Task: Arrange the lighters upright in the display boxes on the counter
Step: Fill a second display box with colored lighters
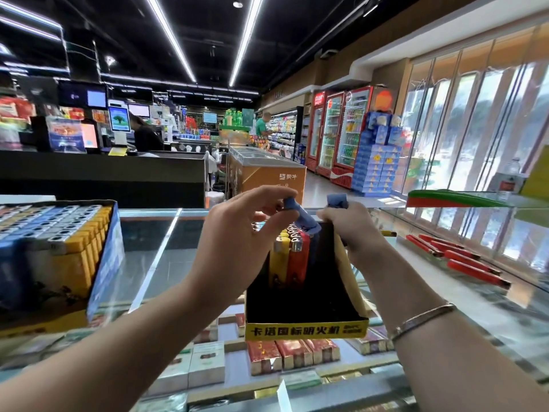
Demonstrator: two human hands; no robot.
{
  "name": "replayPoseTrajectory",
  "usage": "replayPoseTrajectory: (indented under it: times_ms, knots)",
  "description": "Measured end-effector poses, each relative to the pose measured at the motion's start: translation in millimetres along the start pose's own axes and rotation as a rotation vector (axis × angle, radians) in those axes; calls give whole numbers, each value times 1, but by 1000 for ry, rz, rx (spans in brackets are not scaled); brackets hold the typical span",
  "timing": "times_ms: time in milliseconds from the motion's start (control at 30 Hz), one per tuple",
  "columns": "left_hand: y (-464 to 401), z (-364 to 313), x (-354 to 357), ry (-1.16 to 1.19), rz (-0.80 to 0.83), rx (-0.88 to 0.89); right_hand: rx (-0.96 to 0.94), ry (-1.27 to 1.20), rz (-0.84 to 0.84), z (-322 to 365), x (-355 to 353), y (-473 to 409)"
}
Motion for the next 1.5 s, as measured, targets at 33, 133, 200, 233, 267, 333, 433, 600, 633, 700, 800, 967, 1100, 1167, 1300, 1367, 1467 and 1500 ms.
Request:
replayPoseTrajectory:
  times_ms: [33,133,200,233,267,333,433,600,633,700,800,967,1100,1167,1300,1367,1467,1500]
  knots:
    - [-1,3,0,29,-13,-30,-26,31,-4,2,0,-1]
    - [-2,7,2,52,-11,-71,-147,136,-5,9,6,-2]
    - [-3,9,3,30,-1,-91,-214,199,12,14,17,0]
    - [-3,10,4,8,5,-100,-228,210,21,14,21,-1]
    - [-3,10,5,-19,17,-107,-231,220,30,13,24,-2]
    - [-3,10,11,-82,69,-109,-229,256,39,10,27,-6]
    - [-2,10,25,-215,182,-101,-210,244,46,6,29,-9]
    - [-4,12,35,-299,243,-103,-206,185,81,6,30,-6]
    - [-6,15,36,-293,245,-132,-204,175,88,6,30,-6]
    - [-10,20,40,-280,276,-179,-202,155,98,7,30,-3]
    - [-12,18,52,-337,367,-175,-223,97,131,11,31,3]
    - [-10,18,56,-427,507,-160,-222,98,135,13,29,5]
    - [-7,19,53,-409,552,-171,-225,112,78,15,22,4]
    - [-2,22,50,-372,565,-179,-200,34,42,17,14,3]
    - [7,26,44,-323,574,-183,-154,-297,23,25,-3,-1]
    - [8,26,39,-321,505,-181,-152,-410,55,29,-6,0]
    - [7,24,35,-303,404,-186,-159,-523,206,38,1,9]
    - [6,21,34,-308,375,-169,-160,-538,256,40,6,11]
Point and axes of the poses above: each hand's wrist, its own y-axis away from the middle knuckle, its own x-axis out of the palm, z = x × y, the point moved 8 cm from there along -y, towards the middle knuckle, and after that the axes turned 10 degrees about y, right-handed, at the moved point
